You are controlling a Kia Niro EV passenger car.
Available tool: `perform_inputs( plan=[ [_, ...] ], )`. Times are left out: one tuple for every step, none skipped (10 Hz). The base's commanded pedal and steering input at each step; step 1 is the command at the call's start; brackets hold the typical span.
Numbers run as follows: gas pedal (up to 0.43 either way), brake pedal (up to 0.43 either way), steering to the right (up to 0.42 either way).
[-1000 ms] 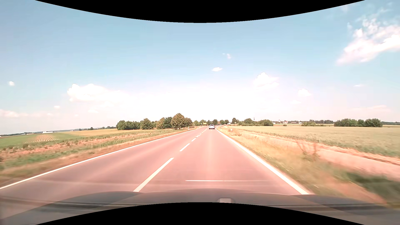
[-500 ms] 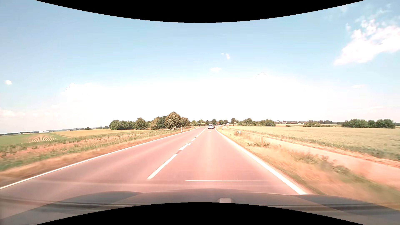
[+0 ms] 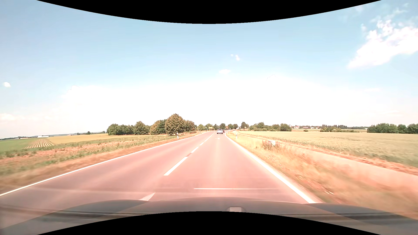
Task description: Follow the waypoints while adhering to traffic rules and regulations
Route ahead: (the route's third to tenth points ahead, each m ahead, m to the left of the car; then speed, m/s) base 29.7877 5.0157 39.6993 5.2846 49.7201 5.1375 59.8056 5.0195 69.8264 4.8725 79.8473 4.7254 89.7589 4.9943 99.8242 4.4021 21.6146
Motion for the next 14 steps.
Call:
perform_inputs(
  plan=[
    [0.169,0.0,-0.001],
    [0.169,0.0,-0.002],
    [0.157,0.0,-0.002],
    [0.157,0.0,-0.002],
    [0.157,0.0,-0.002],
    [0.157,0.0,-0.002],
    [0.157,0.0,-0.002],
    [0.157,0.0,-0.001],
    [0.157,0.0,-0.001],
    [0.157,0.0,-0.001],
    [0.157,0.0,-0.001],
    [0.157,0.0,-0.001],
    [0.157,0.0,0.0],
    [0.157,0.0,0.001]
  ],
)
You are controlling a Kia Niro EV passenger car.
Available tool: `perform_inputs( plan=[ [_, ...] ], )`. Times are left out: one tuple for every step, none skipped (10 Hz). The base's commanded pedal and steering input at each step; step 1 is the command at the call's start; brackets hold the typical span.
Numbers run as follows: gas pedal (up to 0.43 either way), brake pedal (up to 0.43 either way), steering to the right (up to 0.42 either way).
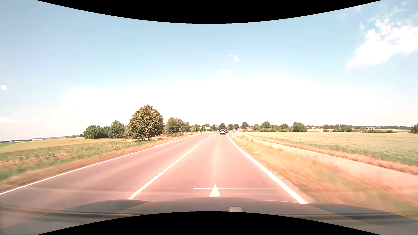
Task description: Follow the waypoints while adhering to traffic rules and regulations
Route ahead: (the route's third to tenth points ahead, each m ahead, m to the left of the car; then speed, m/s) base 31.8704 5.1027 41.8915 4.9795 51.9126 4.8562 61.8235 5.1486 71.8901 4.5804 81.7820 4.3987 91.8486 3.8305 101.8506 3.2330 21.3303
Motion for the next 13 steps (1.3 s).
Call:
perform_inputs(
  plan=[
    [0.157,0.0,0.002],
    [0.157,0.0,0.002],
    [0.157,0.0,0.002],
    [0.157,0.0,0.002],
    [0.157,0.0,0.002],
    [0.157,0.0,0.001],
    [0.157,0.0,0.001],
    [0.157,0.0,0.001],
    [0.157,0.0,0.001],
    [0.157,0.0,0.001],
    [0.157,0.0,0.001],
    [0.157,0.0,0.002],
    [0.157,0.0,0.001]
  ],
)
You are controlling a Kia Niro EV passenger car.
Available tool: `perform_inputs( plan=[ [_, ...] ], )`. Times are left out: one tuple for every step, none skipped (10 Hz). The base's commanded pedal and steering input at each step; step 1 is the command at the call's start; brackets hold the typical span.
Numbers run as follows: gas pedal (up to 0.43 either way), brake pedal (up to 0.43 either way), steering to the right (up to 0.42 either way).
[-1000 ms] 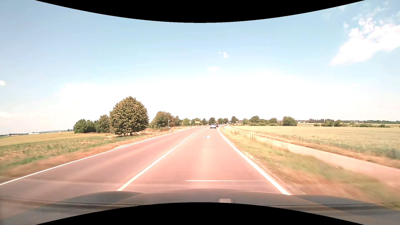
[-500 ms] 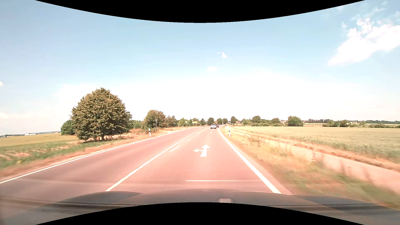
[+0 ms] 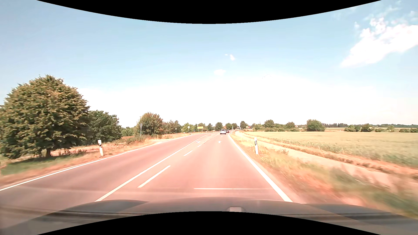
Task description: Follow the waypoints while adhering to traffic rules and regulations
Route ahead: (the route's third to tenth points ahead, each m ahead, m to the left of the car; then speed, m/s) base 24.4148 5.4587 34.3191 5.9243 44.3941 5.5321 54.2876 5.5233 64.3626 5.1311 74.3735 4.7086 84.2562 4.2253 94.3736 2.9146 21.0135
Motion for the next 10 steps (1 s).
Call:
perform_inputs(
  plan=[
    [0.157,0.0,0.001],
    [0.157,0.0,0.001],
    [0.157,0.0,0.001],
    [0.169,0.0,0.001],
    [0.189,0.0,0.001],
    [0.189,0.0,0.001],
    [0.189,0.0,0.001],
    [0.189,0.0,0.001],
    [0.189,0.0,0.001],
    [0.189,0.0,0.001]
  ],
)
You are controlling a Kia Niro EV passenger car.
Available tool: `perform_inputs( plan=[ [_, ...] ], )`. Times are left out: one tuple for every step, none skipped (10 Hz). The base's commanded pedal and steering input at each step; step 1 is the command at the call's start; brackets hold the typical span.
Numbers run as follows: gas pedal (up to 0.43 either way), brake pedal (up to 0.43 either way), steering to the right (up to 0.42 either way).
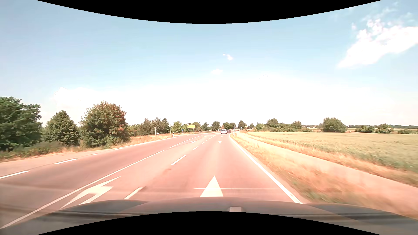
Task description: Follow the waypoints while adhering to traffic rules and regulations
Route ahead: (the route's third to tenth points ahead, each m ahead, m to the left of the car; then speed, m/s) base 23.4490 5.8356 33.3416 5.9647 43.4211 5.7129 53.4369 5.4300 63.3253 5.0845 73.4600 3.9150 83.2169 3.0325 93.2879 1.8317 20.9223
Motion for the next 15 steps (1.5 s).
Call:
perform_inputs(
  plan=[
    [0.189,0.0,0.001],
    [0.189,0.0,0.001],
    [0.189,0.0,0.001],
    [0.189,0.0,0.001],
    [0.189,0.0,0.001],
    [0.189,0.0,0.001],
    [0.189,0.0,0.001],
    [0.189,0.0,0.001],
    [0.189,0.0,0.001],
    [0.189,0.0,0.001],
    [0.189,0.0,0.001],
    [0.189,0.0,0.001],
    [0.189,0.0,0.001],
    [0.189,0.0,0.002],
    [0.189,0.0,0.001]
  ],
)
